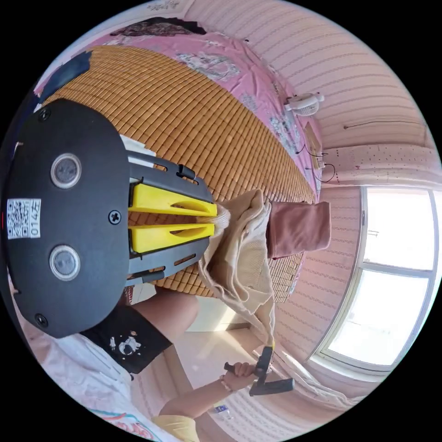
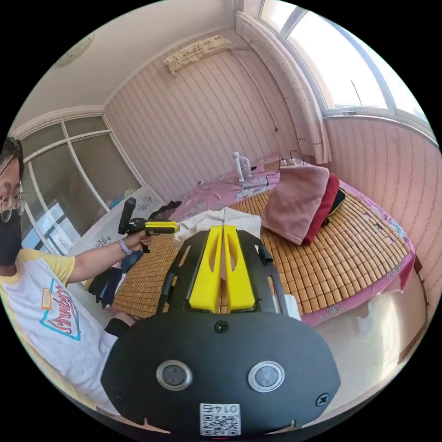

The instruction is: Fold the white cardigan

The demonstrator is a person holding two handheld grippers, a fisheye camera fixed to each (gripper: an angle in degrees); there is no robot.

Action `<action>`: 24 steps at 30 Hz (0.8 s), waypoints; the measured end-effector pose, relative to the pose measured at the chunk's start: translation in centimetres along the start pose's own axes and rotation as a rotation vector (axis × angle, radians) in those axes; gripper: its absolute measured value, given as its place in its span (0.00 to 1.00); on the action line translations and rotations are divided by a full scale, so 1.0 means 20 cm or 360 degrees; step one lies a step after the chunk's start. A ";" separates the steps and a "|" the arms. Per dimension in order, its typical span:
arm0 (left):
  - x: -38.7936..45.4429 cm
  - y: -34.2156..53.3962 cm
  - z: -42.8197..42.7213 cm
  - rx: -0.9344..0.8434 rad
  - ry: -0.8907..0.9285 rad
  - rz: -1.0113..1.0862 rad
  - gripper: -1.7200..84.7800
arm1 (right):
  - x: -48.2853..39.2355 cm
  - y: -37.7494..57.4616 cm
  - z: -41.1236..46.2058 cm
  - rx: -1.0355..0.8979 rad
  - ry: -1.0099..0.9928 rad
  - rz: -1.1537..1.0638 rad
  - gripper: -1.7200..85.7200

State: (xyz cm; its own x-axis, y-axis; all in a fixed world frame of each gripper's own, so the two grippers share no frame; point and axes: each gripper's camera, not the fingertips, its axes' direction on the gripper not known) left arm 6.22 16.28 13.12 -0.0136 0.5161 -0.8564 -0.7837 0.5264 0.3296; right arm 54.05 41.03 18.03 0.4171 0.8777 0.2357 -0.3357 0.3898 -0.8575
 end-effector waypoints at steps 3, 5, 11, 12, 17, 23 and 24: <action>0.10 0.43 0.07 -0.0121 -0.0034 -0.0154 0.02 | 0.15 0.49 0.19 -0.0492 0.0165 0.0339 0.02; 0.15 0.59 0.08 -0.0179 -0.0065 -0.0215 0.03 | 0.18 0.70 0.22 -0.0597 0.0087 0.0550 0.03; 0.22 0.77 0.02 -0.0129 0.0043 -0.0388 0.03 | 0.18 0.84 0.14 -0.0433 -0.0081 0.0744 0.11; 0.25 0.77 0.01 -0.0141 0.0021 -0.0373 0.03 | 0.19 0.81 0.13 -0.0391 -0.0079 0.0743 0.11; 0.31 0.80 -0.03 -0.0155 -0.0002 -0.0351 0.03 | 0.10 0.62 0.21 -0.0447 0.0119 0.0453 0.10; 0.34 0.89 -0.06 -0.0172 0.0040 -0.0412 0.03 | 0.07 0.57 0.49 -0.0775 0.0337 0.0211 0.12; 0.35 0.92 -0.07 -0.0170 0.0049 -0.0421 0.03 | 0.09 0.57 0.48 -0.0779 0.0313 0.0238 0.12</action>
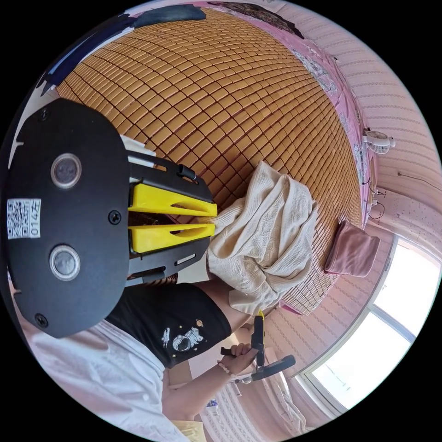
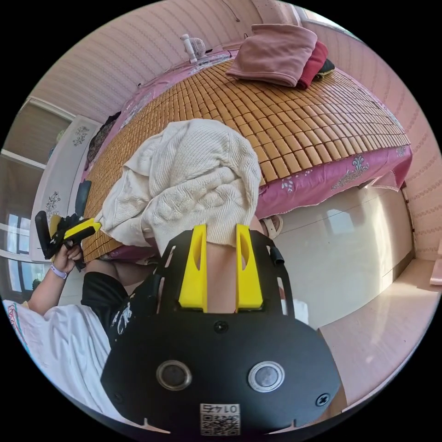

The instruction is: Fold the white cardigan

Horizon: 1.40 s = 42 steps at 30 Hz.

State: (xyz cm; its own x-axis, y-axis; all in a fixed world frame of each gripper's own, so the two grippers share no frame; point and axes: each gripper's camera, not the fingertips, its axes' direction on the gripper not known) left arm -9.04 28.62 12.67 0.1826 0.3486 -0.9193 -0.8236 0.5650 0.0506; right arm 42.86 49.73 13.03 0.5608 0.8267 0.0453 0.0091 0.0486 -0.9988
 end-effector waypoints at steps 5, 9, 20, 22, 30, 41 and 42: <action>0.01 0.10 -0.01 -0.0003 0.0035 -0.0048 0.03 | 0.17 0.12 -0.10 0.0150 -0.0080 0.0136 0.11; 0.03 0.20 -0.05 0.0041 0.0070 -0.0069 0.02 | 0.41 0.22 0.02 0.0045 -0.0431 0.0296 0.13; 0.06 0.34 -0.71 0.0657 0.0142 -0.0086 0.02 | 0.43 0.28 -0.46 0.0546 -0.0973 -0.0010 0.03; 0.07 0.38 -0.99 0.0909 0.0085 -0.0093 0.02 | 0.34 0.25 -0.64 0.0664 -0.0994 -0.0152 0.03; 0.21 0.66 -1.78 0.1539 -0.0361 0.0001 0.02 | -0.27 0.21 -1.30 0.1094 -0.1010 -0.0784 0.02; 0.58 1.38 -2.36 0.2224 -0.0360 0.0330 0.01 | -0.62 0.71 -1.81 0.1619 -0.1246 -0.1287 0.02; 0.58 1.39 -2.40 0.2232 -0.0339 0.0352 0.01 | -0.66 0.74 -1.84 0.1640 -0.1260 -0.1311 0.02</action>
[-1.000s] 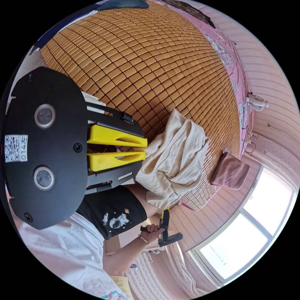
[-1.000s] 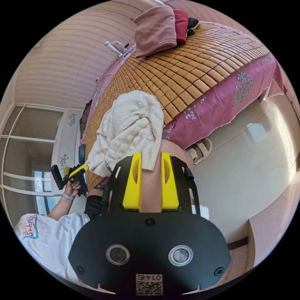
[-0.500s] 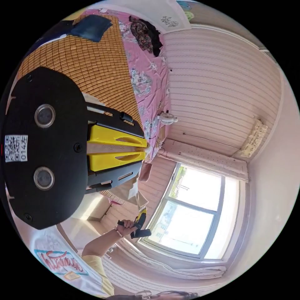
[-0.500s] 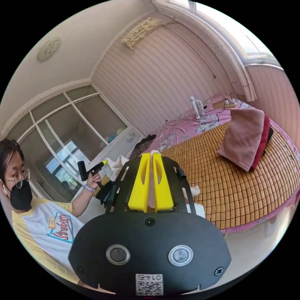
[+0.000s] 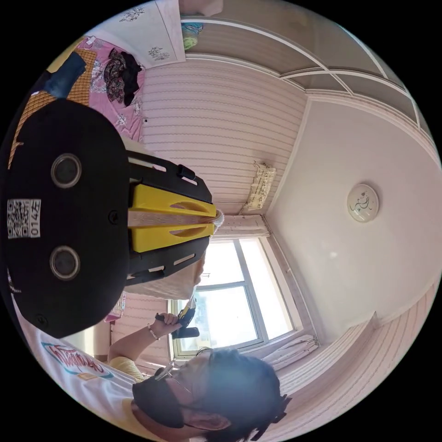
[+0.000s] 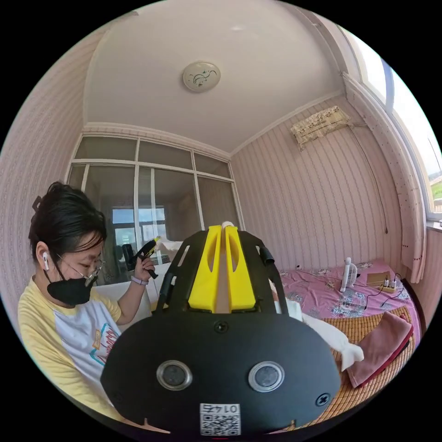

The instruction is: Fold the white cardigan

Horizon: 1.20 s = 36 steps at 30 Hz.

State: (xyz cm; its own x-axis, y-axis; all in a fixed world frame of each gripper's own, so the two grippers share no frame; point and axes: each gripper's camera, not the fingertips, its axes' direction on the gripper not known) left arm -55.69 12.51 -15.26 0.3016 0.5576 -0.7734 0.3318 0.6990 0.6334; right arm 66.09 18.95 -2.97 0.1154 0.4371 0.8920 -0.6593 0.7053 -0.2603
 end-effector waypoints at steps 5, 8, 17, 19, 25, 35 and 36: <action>-0.30 0.13 0.19 -0.0339 -0.0164 -0.0231 0.01 | 0.13 0.00 0.34 -0.0245 0.0078 0.0134 0.02; -0.56 0.39 0.46 -0.0738 -0.0440 -0.0389 0.01 | 0.39 0.17 0.76 -0.0634 0.0371 0.0233 0.02; -0.79 0.28 0.65 -0.0529 -0.0576 -0.0253 0.02 | 0.69 0.04 1.28 -0.0412 0.0334 0.0260 0.02; -0.80 0.38 0.67 -0.0651 -0.0584 -0.0168 0.02 | 0.67 0.05 1.35 -0.0446 0.0372 0.0172 0.02; -0.88 1.10 0.58 -0.1198 -0.0526 -0.0403 0.02 | 0.83 0.56 1.59 -0.0854 0.0441 0.0205 0.02; -0.86 2.27 0.32 -0.2178 -0.0508 -0.1185 0.02 | 1.07 2.09 1.76 -0.2067 0.0596 0.0972 0.02; -0.87 2.24 0.32 -0.2152 -0.0522 -0.1136 0.02 | 1.06 2.12 1.78 -0.2157 0.0662 0.0925 0.02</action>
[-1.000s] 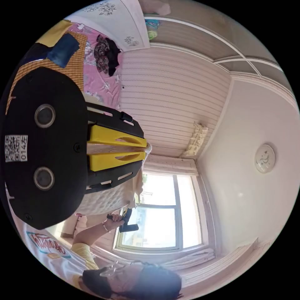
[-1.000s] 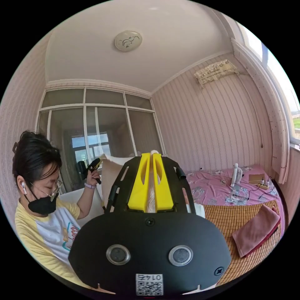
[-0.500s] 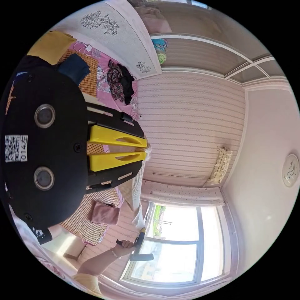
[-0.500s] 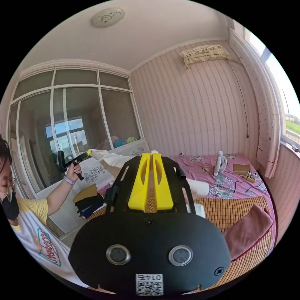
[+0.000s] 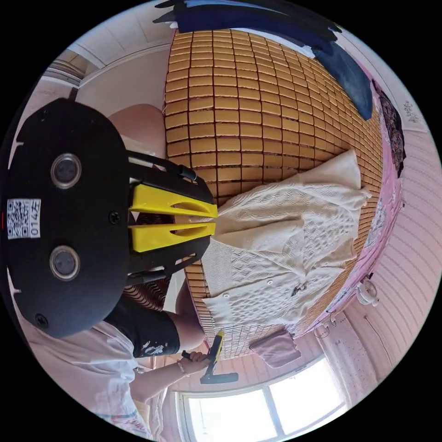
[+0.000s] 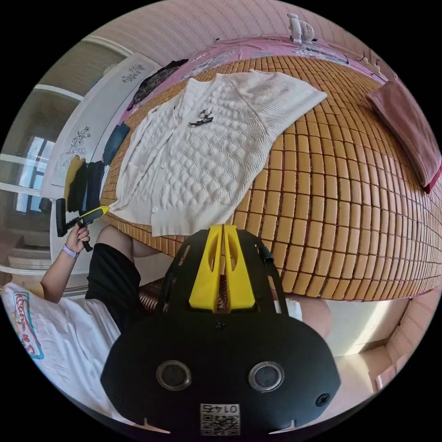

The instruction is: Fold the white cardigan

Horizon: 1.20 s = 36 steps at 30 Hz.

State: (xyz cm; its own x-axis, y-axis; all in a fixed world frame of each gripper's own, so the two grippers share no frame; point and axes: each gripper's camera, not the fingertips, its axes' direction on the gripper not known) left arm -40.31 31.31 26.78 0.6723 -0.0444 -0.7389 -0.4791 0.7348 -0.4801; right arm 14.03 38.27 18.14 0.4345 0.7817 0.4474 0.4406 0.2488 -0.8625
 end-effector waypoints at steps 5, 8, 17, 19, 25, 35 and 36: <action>0.12 -0.12 -0.10 0.0125 -0.0122 0.0235 0.03 | -0.17 -0.08 -0.09 0.0121 0.0049 -0.0165 0.03; 0.26 -0.26 -0.04 0.0210 -0.0217 0.0358 0.06 | -0.40 -0.19 -0.08 0.0173 0.0011 -0.0412 0.06; 0.41 -0.54 0.40 0.0029 -0.0337 0.0449 0.12 | -0.73 -0.56 0.16 0.0105 0.0226 -0.0724 0.08; 0.37 -0.57 0.41 0.0061 -0.0334 0.0391 0.10 | -0.71 -0.61 0.14 0.0093 0.0271 -0.0729 0.05; 0.37 -0.62 0.37 0.0140 -0.0326 0.0405 0.09 | -0.68 -0.76 -0.06 0.0122 0.0147 -0.0772 0.02; 0.31 -0.76 0.47 0.0069 -0.0271 0.0361 0.02 | -0.49 -1.03 -0.07 0.0024 0.0116 -0.0740 0.03; 0.33 -0.74 0.45 0.0108 -0.0296 0.0412 0.01 | -0.48 -1.05 -0.09 0.0028 0.0124 -0.0747 0.03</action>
State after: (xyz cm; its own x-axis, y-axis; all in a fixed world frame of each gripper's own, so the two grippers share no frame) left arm -23.72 26.18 33.21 0.6276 0.2696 -0.7304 -0.6132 0.7492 -0.2503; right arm 2.05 24.57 32.46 0.2497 0.5374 0.8055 0.5902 0.5750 -0.5666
